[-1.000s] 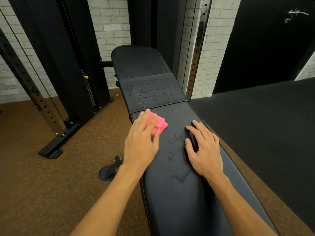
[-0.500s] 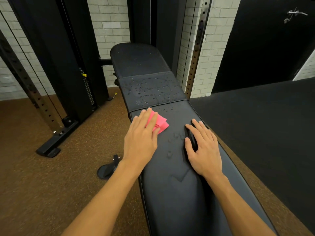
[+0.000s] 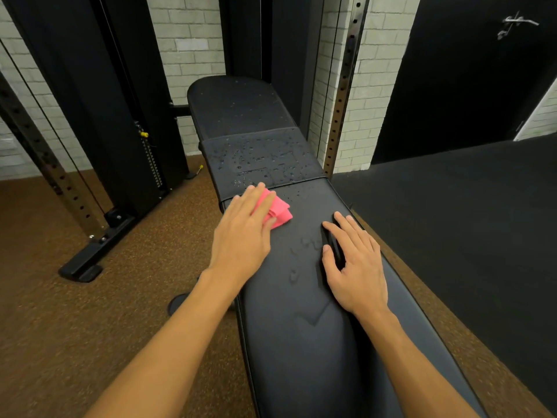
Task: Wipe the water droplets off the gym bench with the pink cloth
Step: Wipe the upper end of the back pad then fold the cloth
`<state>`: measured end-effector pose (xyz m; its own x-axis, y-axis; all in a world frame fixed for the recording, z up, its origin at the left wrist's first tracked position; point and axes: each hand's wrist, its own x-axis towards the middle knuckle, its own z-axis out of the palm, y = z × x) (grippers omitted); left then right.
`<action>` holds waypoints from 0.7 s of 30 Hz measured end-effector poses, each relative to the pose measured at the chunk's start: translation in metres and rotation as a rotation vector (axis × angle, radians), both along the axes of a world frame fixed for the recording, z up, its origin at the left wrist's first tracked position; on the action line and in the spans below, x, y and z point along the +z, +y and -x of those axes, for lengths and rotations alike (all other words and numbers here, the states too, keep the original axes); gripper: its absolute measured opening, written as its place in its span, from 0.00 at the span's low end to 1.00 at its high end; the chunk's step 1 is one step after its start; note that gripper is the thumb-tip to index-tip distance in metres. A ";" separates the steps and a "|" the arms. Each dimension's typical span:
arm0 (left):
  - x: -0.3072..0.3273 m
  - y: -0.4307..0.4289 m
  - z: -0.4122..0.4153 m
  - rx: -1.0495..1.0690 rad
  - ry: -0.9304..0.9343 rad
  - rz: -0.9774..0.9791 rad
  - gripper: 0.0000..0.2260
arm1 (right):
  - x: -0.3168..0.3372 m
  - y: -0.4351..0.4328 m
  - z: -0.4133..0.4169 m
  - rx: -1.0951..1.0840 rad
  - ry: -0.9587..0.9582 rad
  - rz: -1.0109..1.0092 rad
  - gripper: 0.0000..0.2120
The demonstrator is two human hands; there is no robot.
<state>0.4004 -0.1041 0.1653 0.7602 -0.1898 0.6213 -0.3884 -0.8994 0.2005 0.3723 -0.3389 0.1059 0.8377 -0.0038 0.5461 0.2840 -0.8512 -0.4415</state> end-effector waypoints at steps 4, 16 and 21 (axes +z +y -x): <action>0.008 -0.022 -0.024 -0.030 0.056 -0.010 0.22 | 0.000 0.000 0.000 -0.003 -0.006 -0.002 0.23; 0.005 -0.006 0.000 0.045 0.040 0.076 0.22 | 0.002 0.001 0.002 -0.003 0.001 -0.026 0.23; 0.015 -0.034 -0.027 -0.072 0.087 0.003 0.22 | 0.002 0.002 0.002 -0.003 -0.002 -0.019 0.23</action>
<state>0.4273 -0.1383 0.1802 0.7958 -0.2443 0.5540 -0.4331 -0.8692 0.2387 0.3703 -0.3373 0.1074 0.8364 -0.0166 0.5479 0.2825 -0.8436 -0.4567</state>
